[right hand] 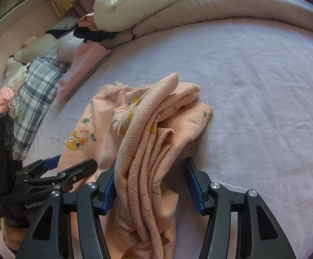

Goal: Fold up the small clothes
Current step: 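Open the right tool to release the folded end while the left tool opens beside the shirt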

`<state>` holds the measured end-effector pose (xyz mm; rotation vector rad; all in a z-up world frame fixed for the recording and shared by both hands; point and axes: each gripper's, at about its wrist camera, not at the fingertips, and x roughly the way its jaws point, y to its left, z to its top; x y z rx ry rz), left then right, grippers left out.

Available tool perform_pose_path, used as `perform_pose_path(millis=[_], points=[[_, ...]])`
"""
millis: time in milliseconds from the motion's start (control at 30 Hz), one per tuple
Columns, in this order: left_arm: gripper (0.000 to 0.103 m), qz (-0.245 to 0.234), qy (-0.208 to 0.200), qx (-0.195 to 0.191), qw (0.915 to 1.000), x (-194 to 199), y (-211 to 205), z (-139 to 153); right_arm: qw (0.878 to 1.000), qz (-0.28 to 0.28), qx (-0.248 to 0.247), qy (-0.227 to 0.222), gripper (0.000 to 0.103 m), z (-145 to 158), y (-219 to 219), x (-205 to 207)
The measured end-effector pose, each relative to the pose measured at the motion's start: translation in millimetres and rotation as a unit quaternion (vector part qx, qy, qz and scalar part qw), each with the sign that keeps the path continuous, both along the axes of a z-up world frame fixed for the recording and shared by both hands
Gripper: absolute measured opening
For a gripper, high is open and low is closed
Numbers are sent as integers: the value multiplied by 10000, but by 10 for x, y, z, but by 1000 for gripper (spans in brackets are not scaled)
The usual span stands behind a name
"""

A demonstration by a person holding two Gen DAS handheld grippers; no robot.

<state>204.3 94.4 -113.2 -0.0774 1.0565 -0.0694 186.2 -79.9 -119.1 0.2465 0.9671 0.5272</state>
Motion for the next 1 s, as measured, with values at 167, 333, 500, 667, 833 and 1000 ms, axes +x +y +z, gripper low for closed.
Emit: perform_pose_path(millis=[167, 333, 500, 667, 833, 1000], points=[[92, 29, 19, -3, 10000, 0, 4, -4, 10000, -10, -7, 12, 56, -3, -19, 2], [93, 38, 27, 45, 10000, -7, -12, 1, 10000, -32, -46, 19, 57, 0, -18, -2], [94, 51, 41, 77, 9999, -11, -18, 5, 9999, -49, -93, 25, 59, 14, -9, -5], [97, 76, 62, 114, 9999, -18, -12, 9, 9999, -71, -142, 26, 60, 19, 0, -1], [99, 99, 78, 170, 9998, -31, -12, 17, 9998, -115, -160, 40, 61, 20, -2, -8], [99, 111, 89, 211, 9997, -50, -14, 23, 9997, -136, -184, 59, 62, 22, -7, -9]])
